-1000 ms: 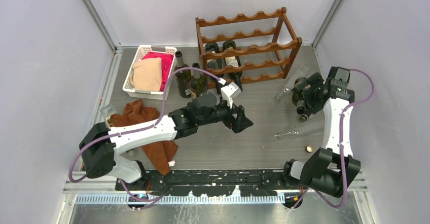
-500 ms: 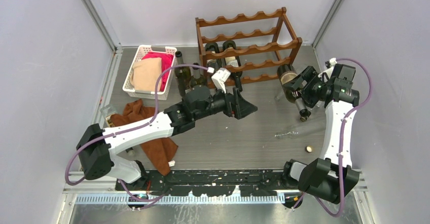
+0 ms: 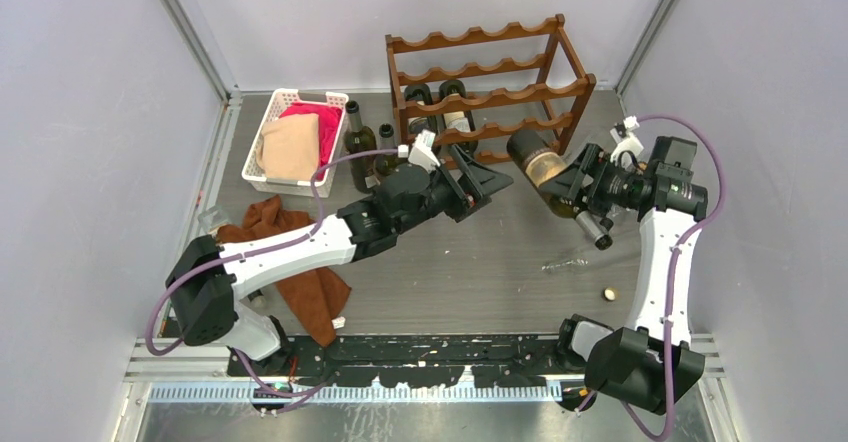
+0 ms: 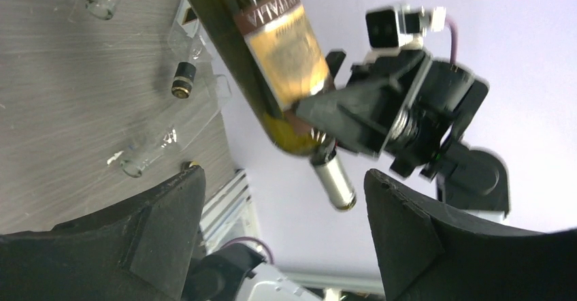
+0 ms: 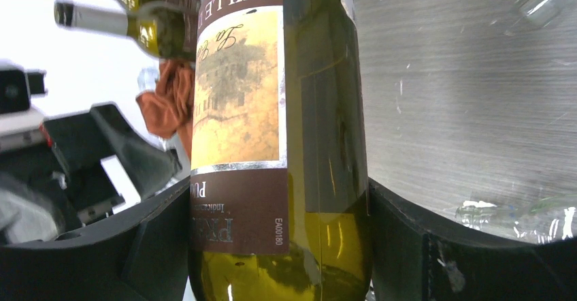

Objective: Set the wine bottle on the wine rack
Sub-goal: Pick up the wine bottle from the center of the board.

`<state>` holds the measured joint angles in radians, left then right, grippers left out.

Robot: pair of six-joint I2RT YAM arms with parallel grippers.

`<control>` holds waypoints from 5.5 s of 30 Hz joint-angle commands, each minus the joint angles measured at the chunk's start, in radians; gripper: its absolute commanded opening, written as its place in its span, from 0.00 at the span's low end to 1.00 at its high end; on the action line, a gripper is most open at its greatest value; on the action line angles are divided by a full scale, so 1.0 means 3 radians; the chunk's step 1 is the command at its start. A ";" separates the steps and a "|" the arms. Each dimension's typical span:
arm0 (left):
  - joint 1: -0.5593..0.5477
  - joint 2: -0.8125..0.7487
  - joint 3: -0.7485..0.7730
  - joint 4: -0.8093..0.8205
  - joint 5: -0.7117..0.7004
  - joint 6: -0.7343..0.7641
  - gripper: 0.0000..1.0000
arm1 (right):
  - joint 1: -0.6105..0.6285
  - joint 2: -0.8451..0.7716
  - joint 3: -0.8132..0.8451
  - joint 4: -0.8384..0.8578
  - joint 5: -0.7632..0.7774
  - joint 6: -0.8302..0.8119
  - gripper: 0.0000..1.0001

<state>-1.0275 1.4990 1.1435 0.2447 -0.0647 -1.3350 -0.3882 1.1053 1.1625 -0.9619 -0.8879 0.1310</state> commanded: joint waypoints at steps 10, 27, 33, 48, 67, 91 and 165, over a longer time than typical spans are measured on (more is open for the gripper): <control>-0.0099 0.0204 0.0600 -0.1421 -0.0689 -0.1216 0.91 | 0.0088 -0.0198 -0.0015 -0.0746 -0.0806 -0.1420 0.01; -0.0098 0.0557 0.0982 -0.1370 -0.0980 -0.1384 1.00 | 0.0312 -0.0381 -0.0001 -0.0726 -0.0855 -0.1502 0.01; -0.0092 0.0628 0.0985 -0.1181 -0.1006 -0.1419 1.00 | 0.0448 -0.0400 0.0047 -0.0634 -0.0826 -0.1493 0.01; -0.0073 0.0639 0.0608 0.0232 -0.1057 -0.1102 0.00 | 0.0644 -0.0451 -0.0039 -0.0214 -0.0447 -0.1162 0.05; 0.0257 0.0580 0.0549 0.0876 -0.0703 -0.0605 0.00 | 0.0628 -0.0443 0.0447 -0.1184 -0.0159 -0.1744 1.00; 0.0449 0.0511 0.0575 0.1024 -0.0583 -0.0663 0.00 | 0.0598 -0.0518 0.0187 -0.0833 0.0044 -0.1815 0.71; 0.0326 0.0140 0.1384 -0.0319 0.0333 0.0626 1.00 | 0.0000 -0.0264 0.0640 0.0695 -0.0213 -0.0284 0.01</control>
<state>-0.9283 1.5982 1.4799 0.2016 -0.0471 -1.2716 -0.3824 1.0241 1.2984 -0.9245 -0.8764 0.0021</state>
